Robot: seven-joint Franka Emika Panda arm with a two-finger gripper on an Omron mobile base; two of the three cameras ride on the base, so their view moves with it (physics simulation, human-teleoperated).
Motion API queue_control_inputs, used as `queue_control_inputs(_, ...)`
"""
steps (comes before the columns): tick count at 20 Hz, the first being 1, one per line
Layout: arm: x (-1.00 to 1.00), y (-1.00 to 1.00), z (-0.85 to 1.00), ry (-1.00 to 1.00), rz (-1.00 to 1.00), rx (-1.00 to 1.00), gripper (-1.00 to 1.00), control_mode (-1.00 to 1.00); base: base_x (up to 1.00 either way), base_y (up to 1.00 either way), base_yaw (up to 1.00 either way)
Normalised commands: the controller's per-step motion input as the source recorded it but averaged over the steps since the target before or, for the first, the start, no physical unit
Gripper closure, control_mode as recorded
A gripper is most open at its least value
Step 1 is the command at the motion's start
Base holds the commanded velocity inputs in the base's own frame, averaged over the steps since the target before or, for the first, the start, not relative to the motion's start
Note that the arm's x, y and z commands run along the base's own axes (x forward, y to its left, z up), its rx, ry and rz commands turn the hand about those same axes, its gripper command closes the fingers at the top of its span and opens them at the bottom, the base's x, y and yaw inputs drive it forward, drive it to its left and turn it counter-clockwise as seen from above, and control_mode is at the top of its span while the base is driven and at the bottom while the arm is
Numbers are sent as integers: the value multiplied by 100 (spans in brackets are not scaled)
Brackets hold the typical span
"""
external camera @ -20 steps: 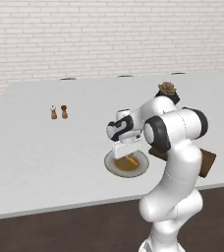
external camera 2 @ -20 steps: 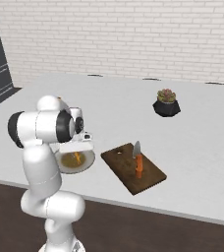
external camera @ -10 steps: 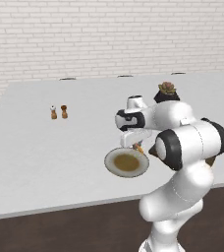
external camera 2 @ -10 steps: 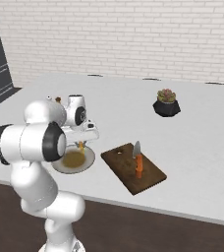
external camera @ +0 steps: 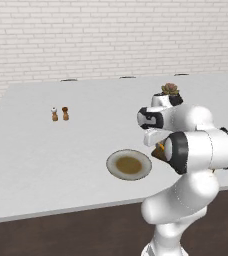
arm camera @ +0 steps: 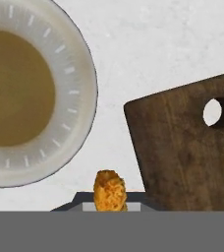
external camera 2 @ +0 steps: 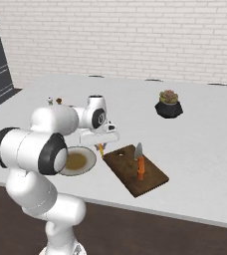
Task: Pick up the knife from the drawer and place it on the cutting board. Then place the meat from the plate to the cutting board.
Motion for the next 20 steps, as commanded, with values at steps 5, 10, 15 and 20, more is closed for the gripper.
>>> queue_control_inputs(5,-8,-99,-1,3,0,0,100,-100,0,0,0)
queue_control_inputs(10,0,-63,-25,14,0,0,100,-100,0,0,0)
queue_control_inputs(15,0,-19,-29,11,0,0,100,-100,0,0,0)
queue_control_inputs(20,0,0,-23,1,0,0,100,-100,0,0,0)
